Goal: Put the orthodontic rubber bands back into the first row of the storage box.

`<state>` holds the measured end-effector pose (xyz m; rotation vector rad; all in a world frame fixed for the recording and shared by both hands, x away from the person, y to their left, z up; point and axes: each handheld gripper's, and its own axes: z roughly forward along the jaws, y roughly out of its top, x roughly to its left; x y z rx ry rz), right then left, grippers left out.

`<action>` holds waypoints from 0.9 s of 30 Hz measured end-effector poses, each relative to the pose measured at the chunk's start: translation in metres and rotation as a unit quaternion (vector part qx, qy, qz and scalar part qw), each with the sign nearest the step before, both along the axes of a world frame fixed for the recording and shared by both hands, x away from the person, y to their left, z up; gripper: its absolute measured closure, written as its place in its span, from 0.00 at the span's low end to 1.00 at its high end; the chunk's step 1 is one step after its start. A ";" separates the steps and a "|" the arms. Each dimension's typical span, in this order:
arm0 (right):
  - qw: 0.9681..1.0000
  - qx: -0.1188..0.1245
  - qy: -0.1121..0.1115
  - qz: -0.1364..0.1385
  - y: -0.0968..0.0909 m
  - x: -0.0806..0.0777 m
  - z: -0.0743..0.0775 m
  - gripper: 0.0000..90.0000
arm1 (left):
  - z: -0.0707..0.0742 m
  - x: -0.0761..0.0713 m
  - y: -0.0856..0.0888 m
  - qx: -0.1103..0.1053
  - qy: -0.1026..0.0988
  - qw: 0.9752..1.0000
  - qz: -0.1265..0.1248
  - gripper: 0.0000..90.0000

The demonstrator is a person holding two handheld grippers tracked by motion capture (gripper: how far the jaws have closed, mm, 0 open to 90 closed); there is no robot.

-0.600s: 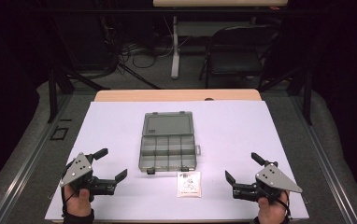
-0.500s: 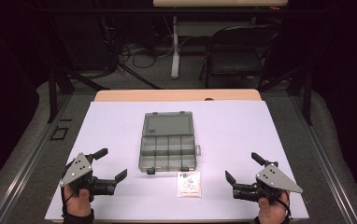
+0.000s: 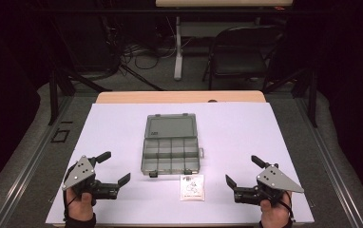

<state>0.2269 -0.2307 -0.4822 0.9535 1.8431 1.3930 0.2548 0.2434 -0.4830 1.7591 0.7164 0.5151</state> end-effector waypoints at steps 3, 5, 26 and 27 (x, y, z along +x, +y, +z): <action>1.000 -0.010 0.014 0.009 0.001 0.000 0.004 0.00 | 0.000 0.000 0.000 -0.001 0.001 1.000 0.001 0.02; 1.000 -0.007 0.011 0.013 0.003 0.002 0.006 0.00 | 0.000 -0.001 0.000 -0.001 0.002 1.000 0.001 0.02; 0.998 0.000 0.057 0.028 0.013 0.030 0.020 0.00 | -0.001 0.000 0.000 -0.002 0.015 1.000 0.006 0.03; 0.998 0.001 0.056 0.028 0.014 0.033 0.020 0.00 | -0.001 0.000 0.000 -0.002 0.015 1.000 0.007 0.03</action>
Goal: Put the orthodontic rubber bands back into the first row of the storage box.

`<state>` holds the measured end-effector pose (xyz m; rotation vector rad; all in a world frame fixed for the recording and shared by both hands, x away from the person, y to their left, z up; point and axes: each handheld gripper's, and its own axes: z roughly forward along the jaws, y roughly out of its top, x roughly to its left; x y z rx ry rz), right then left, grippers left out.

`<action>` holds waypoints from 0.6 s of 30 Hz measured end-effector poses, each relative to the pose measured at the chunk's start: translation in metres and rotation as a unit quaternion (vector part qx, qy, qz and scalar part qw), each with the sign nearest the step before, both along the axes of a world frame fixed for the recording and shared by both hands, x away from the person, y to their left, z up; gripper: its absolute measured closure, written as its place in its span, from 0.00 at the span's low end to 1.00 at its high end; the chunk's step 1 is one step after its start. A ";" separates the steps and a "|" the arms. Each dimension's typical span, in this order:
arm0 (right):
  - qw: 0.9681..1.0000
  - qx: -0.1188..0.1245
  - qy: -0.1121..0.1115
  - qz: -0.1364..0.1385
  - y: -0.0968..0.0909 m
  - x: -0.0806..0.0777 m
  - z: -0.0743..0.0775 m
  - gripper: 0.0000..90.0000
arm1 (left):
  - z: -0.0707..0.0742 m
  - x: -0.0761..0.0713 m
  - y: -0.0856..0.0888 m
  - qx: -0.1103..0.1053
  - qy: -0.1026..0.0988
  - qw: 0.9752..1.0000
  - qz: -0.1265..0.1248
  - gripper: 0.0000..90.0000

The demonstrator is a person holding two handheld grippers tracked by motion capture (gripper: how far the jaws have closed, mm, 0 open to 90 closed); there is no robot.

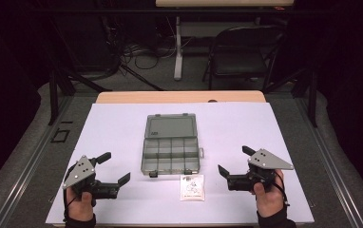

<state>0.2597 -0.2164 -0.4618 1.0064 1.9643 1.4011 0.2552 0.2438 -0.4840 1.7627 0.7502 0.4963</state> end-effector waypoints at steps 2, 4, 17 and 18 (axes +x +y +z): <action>1.000 0.001 0.003 0.002 0.002 0.005 0.000 0.00 | 0.000 0.000 0.000 0.002 0.001 1.000 0.000 0.03; 1.000 -0.001 0.015 0.012 0.005 0.012 0.000 0.00 | 0.000 0.000 0.001 0.002 0.002 1.000 0.000 0.03; 0.999 -0.025 0.041 0.024 0.025 0.032 -0.012 0.02 | -0.001 0.001 0.001 0.004 0.005 1.000 0.001 0.03; 0.998 -0.029 0.046 0.024 0.026 0.032 -0.013 0.02 | -0.001 0.001 0.001 0.004 0.006 1.000 0.001 0.03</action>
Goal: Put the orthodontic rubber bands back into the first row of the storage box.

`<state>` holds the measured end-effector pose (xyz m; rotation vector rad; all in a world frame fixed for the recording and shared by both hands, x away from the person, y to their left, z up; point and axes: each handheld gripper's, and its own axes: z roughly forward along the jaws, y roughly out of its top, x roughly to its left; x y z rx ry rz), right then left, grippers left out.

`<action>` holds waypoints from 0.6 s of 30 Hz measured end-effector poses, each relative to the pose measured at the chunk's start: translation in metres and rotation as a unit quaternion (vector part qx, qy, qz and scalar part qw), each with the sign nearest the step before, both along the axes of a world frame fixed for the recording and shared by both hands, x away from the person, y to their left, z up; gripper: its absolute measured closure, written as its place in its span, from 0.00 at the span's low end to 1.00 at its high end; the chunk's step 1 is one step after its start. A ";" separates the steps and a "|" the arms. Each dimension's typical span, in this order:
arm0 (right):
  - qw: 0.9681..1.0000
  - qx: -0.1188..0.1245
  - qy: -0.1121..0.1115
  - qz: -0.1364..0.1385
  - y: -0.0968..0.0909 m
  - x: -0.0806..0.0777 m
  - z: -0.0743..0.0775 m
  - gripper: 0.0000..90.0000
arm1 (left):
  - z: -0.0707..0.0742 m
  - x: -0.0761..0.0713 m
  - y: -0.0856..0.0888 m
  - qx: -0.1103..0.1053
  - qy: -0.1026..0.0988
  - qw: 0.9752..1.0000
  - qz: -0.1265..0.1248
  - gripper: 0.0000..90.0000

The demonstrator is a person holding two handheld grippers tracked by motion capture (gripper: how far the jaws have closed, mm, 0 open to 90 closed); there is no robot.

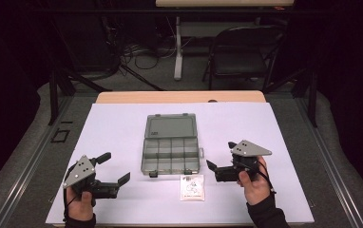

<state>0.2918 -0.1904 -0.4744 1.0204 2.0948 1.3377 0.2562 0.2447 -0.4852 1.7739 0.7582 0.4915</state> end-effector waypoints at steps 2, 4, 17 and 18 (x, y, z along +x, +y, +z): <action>1.000 0.002 0.004 0.006 0.002 0.002 -0.002 0.02 | 0.000 0.000 0.000 0.000 0.000 1.000 0.000 0.03; 1.000 0.001 0.007 0.007 0.002 0.004 -0.003 0.02 | 0.000 0.000 0.000 0.002 0.000 1.000 -0.001 0.03; 0.999 -0.005 0.027 0.017 0.011 0.010 -0.014 0.00 | -0.002 0.002 0.000 0.000 0.002 1.000 -0.001 0.03; 0.999 -0.003 0.028 0.017 0.011 0.010 -0.015 0.00 | -0.002 0.002 0.000 0.000 0.003 1.000 0.000 0.03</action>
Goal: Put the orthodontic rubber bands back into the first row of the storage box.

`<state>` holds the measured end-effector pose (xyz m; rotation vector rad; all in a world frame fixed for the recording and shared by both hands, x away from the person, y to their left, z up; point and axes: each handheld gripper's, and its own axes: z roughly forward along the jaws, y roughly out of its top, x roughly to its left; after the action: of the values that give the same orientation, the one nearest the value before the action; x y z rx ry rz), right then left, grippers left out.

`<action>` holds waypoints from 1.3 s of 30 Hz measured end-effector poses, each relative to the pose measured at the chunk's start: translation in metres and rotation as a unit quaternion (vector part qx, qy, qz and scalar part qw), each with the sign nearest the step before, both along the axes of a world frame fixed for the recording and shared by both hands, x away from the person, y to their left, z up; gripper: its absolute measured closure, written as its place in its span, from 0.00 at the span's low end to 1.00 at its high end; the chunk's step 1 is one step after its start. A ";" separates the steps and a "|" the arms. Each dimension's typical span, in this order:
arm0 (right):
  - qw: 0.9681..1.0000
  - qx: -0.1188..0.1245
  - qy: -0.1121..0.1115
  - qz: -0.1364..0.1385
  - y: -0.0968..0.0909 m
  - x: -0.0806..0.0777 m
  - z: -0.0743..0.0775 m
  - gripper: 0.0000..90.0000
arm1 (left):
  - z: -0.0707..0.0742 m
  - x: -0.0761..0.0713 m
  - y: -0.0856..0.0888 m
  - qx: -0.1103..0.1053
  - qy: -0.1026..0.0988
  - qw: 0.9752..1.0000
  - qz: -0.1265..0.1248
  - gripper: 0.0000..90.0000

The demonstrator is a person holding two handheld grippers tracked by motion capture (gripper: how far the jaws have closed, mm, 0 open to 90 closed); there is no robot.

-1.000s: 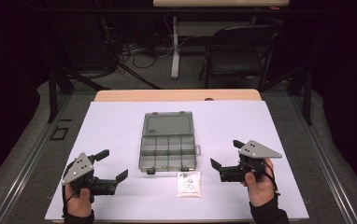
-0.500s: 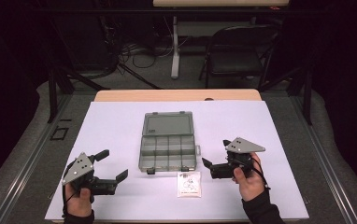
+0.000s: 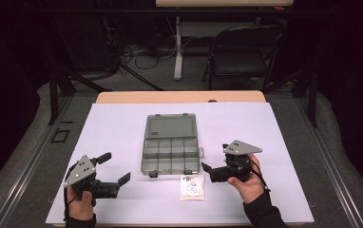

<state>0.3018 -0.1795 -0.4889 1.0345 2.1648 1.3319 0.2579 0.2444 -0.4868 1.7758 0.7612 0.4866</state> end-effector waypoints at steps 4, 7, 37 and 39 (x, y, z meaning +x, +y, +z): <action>1.000 -0.007 0.009 0.003 0.002 0.001 -0.005 0.00 | 0.000 0.000 0.000 0.001 0.002 1.000 -0.001 0.03; 1.000 -0.012 0.018 0.004 0.003 0.002 -0.008 0.00 | -0.001 0.000 0.000 -0.002 0.002 1.000 0.000 0.03; 0.995 -0.076 0.063 0.034 0.015 0.001 -0.049 0.34 | -0.002 0.001 0.002 0.000 0.007 1.000 0.001 0.05; 0.994 -0.080 0.062 0.033 0.019 0.001 -0.052 0.36 | -0.002 0.001 0.002 0.001 0.007 1.000 0.001 0.05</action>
<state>0.3023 -0.1608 -0.5413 1.0141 2.3734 1.1267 0.2594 0.2462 -0.4883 1.7815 0.7733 0.4763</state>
